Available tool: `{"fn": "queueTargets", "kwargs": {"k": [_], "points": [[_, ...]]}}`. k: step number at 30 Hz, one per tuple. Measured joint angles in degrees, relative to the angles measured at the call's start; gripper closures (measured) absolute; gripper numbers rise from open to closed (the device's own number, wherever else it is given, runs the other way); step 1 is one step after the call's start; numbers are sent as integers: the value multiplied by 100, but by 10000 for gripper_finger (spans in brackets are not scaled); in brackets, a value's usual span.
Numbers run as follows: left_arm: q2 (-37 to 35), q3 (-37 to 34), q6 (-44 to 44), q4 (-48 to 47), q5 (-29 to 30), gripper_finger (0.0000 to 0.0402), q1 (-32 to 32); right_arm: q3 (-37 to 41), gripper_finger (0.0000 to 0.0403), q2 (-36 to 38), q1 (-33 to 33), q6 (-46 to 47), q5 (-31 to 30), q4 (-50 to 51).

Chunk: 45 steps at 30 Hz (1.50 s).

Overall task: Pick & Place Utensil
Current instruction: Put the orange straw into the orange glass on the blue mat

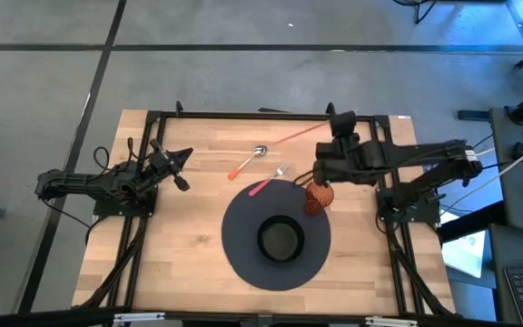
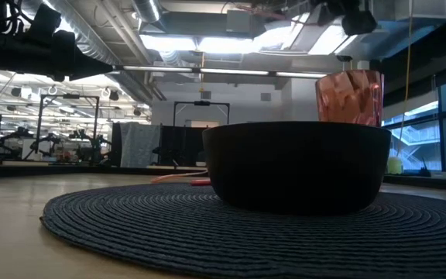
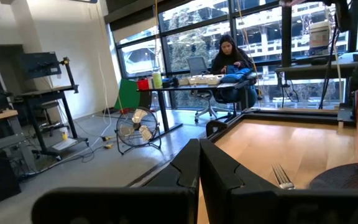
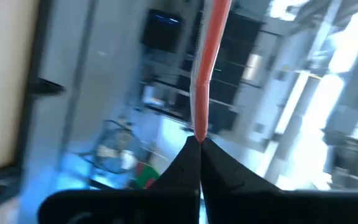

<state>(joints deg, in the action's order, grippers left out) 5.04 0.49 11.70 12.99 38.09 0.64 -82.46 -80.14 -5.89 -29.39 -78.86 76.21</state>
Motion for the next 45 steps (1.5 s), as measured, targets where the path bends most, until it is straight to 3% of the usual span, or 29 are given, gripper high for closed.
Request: {"fn": "queueTargets", "kwargs": {"k": [14, 21, 30, 45], "points": [[0, 0, 0, -2, 0, 398, -1, 0, 403, 0, -960, -2, -494, 1280], [0, 0, 0, -2, 0, 398, 0, 17, 403, 0, -995, -236, -516, 1379], [0, 0, 0, -7, 0, 398, 0, 366, 403, 128, -975, -564, -84, 1381], [-1, 0, 0, -22, 2, 398, 0, 1455, 403, 1264, -1504, -599, 247, 1385]]}}
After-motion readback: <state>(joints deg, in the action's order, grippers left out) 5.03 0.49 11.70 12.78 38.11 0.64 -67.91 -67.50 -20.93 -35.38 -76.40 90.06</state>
